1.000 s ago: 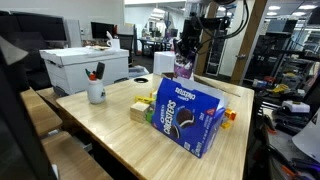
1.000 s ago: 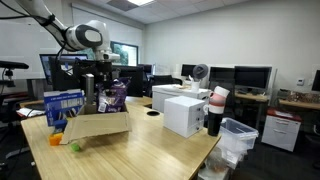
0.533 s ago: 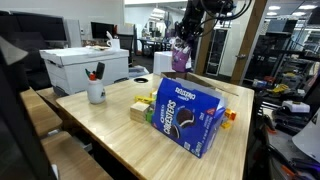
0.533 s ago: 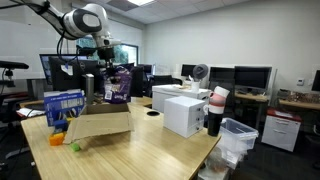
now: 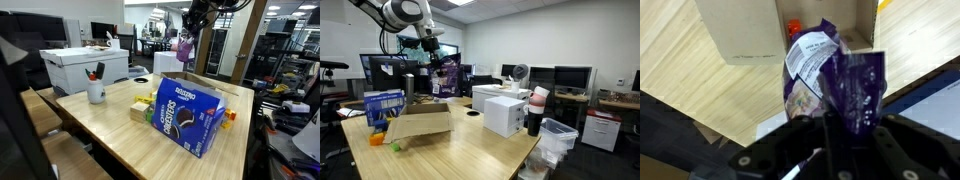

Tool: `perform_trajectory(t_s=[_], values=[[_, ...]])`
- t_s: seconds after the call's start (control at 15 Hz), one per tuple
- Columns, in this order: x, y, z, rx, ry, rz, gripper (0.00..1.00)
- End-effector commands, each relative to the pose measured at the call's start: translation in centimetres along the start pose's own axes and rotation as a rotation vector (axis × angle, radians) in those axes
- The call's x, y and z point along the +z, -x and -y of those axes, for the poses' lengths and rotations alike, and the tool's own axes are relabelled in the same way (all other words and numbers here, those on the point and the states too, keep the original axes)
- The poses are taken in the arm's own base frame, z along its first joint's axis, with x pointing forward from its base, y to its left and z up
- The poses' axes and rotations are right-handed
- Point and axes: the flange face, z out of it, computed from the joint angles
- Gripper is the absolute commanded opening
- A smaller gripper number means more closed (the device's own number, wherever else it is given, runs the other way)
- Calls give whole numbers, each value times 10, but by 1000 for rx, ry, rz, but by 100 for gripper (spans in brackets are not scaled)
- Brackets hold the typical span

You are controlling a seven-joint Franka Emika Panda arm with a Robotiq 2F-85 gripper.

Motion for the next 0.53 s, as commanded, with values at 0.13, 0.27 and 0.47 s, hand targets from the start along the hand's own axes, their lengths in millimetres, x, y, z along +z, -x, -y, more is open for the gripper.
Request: perform_trajectory(t_s=[0.13,0.27,0.47], values=[[-5,-25,-35,-72,41,1,5],[3,-33,-50,-147,71,38,5],[13,-42,-73,-262,124,69,5]])
